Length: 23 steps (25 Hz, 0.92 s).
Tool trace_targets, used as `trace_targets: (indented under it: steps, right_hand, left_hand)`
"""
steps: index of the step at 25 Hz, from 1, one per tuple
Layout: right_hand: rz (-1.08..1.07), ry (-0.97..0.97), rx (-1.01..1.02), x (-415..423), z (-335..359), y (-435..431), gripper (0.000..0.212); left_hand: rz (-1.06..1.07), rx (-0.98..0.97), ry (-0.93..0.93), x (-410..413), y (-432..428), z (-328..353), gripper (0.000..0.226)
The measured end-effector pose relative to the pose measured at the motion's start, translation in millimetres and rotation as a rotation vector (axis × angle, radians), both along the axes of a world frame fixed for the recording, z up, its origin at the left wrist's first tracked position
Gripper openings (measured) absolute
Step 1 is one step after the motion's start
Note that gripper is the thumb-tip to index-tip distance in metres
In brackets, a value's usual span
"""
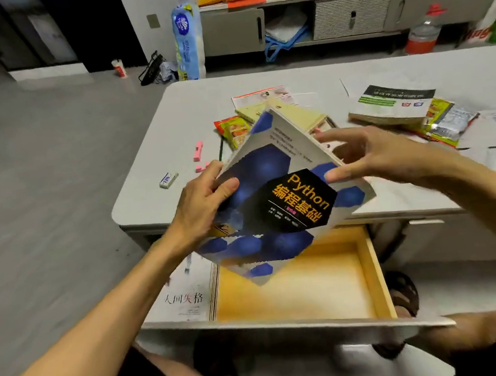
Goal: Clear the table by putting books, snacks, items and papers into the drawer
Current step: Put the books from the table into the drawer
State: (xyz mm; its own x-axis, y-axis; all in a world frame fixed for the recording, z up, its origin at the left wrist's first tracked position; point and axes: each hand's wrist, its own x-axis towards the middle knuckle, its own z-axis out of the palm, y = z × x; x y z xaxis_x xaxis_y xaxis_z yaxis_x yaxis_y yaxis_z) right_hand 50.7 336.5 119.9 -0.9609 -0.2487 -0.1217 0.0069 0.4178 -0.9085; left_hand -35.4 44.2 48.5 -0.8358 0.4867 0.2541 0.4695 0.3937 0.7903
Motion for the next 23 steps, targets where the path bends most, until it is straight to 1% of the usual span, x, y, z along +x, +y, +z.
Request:
trace_targets:
  steps: [1,2,3,5,7,8,9,11,12,13,15,17,18,20,21,22,23]
  right_hand:
    - [0.06,-0.026,0.023,3,-9,-10,0.056]
    - [0.06,-0.025,0.006,7,-21,-20,0.054]
    - [0.015,-0.01,-0.032,11,-34,-29,0.049]
    - [-0.105,-0.011,-0.175,23,-59,-40,0.038]
    - [-0.233,-0.069,-0.331,40,-86,-44,0.03]
    - [-0.288,-0.128,-0.404,47,-96,-42,0.027]
    - [-0.334,-0.246,-0.496,52,-113,-44,0.026]
    - [-0.474,-0.492,-0.653,66,-137,-41,0.026]
    - [-0.53,-0.587,-0.703,74,-147,-39,0.028]
    - [-0.566,-0.657,-0.729,81,-157,-37,0.031]
    - [-0.603,-0.747,-0.743,85,-178,-32,0.04]
    - [-0.66,-0.843,-0.748,83,-202,-30,0.046]
    - [-0.695,-0.892,-0.752,81,-215,-29,0.045]
    - [-0.77,-0.939,-0.755,74,-235,-29,0.038]
    - [-0.798,-0.94,-0.767,69,-244,-31,0.038]
    - [-0.819,-0.933,-0.78,63,-252,-35,0.04]
    - [-0.834,-0.913,-0.788,56,-262,-40,0.045]
  left_hand:
    - [-0.029,-0.034,0.004,7,-3,-1,0.042]
    - [-0.059,-0.063,-0.012,10,-5,-2,0.042]
    - [-0.089,-0.089,-0.036,12,-6,-2,0.041]
    - [-0.16,-0.137,-0.125,11,-5,-2,0.038]
    - [-0.215,-0.151,-0.255,8,-5,-3,0.022]
    - [-0.212,-0.167,-0.316,2,-7,-3,0.013]
    - [-0.159,-0.175,-0.417,-2,-16,-13,0.011]
    - [0.0,-0.161,-0.61,-3,-35,-34,0.02]
    - [0.072,-0.138,-0.741,3,-44,-46,0.022]
    - [0.122,-0.119,-0.873,11,-51,-62,0.02]
    - [0.132,-0.108,-1.111,29,-53,-93,0.011]
    - [0.099,-0.133,-1.231,43,-48,-124,0.013]
    - [0.108,-0.165,-1.221,45,-46,-136,0.015]
    - [0.133,-0.241,-1.138,40,-42,-153,0.029]
    - [0.149,-0.294,-1.077,35,-41,-156,0.028]
    - [0.168,-0.369,-0.986,30,-41,-158,0.023]
    - [0.211,-0.458,-0.86,24,-44,-160,0.018]
